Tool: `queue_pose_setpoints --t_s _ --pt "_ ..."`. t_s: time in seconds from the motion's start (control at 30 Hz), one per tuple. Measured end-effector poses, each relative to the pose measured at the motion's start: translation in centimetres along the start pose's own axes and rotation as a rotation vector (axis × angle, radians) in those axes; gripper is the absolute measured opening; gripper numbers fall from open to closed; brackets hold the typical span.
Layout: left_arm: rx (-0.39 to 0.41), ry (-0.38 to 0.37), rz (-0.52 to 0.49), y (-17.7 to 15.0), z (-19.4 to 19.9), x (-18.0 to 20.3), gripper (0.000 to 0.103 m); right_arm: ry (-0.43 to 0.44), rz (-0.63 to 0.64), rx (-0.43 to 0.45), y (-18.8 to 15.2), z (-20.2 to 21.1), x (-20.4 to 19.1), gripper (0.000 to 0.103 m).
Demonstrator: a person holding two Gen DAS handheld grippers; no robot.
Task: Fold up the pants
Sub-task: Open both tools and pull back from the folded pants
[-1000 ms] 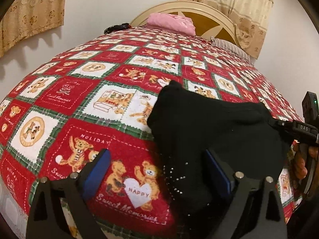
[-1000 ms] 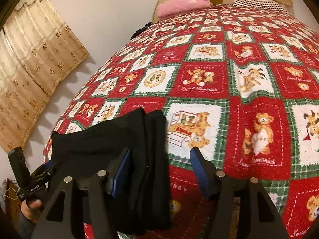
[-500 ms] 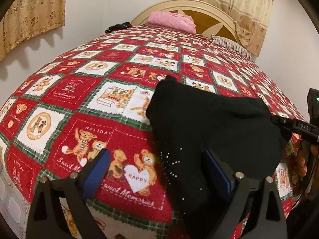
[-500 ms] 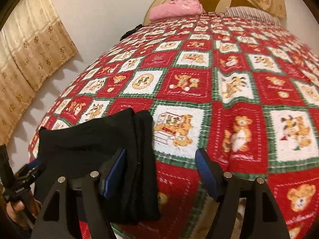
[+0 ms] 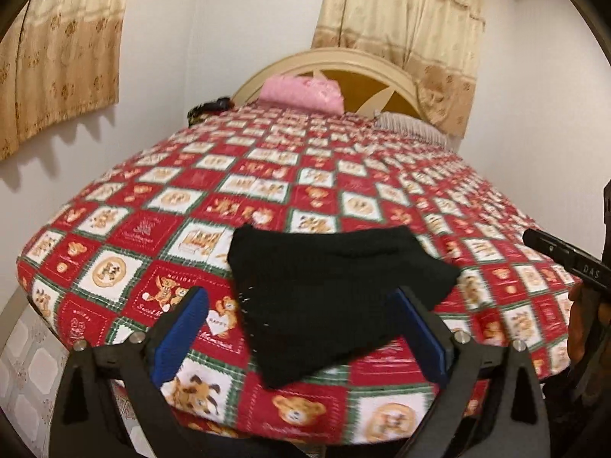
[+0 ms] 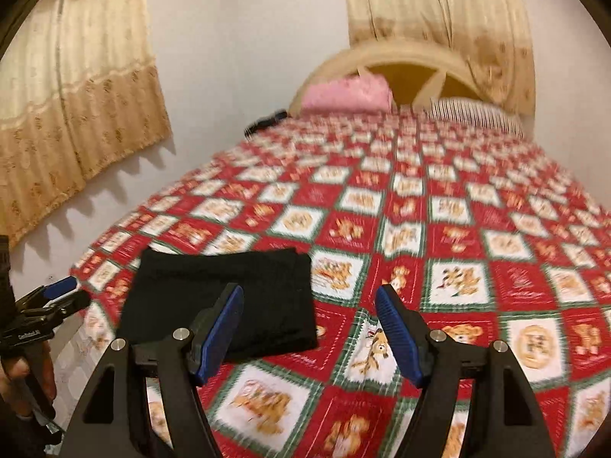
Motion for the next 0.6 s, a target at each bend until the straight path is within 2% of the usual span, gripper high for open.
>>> queue_pose_setpoints --t_s 0.33,0.6 --pt "0.079 0.022 -0.047 1.8 4.4 2.1 0.1 0.033 0.056 0.11 2.2 5.8 -2.4 0.073" --pt "0.118 0.018 -0.092 2.5 5.7 3.6 0.1 0.047 0.058 0.151 3.1 7.8 -3.1 0.073"
Point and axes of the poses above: each gripper's, at about its wrist camera, not at the fingertips, and z roughly against the way its jaws point, x to its right, y to its top, the point moved 7 cm from there along -z, roughly the way its jaws point, and after that the axes turned 9 degrees about x, right-handed, at the moved point
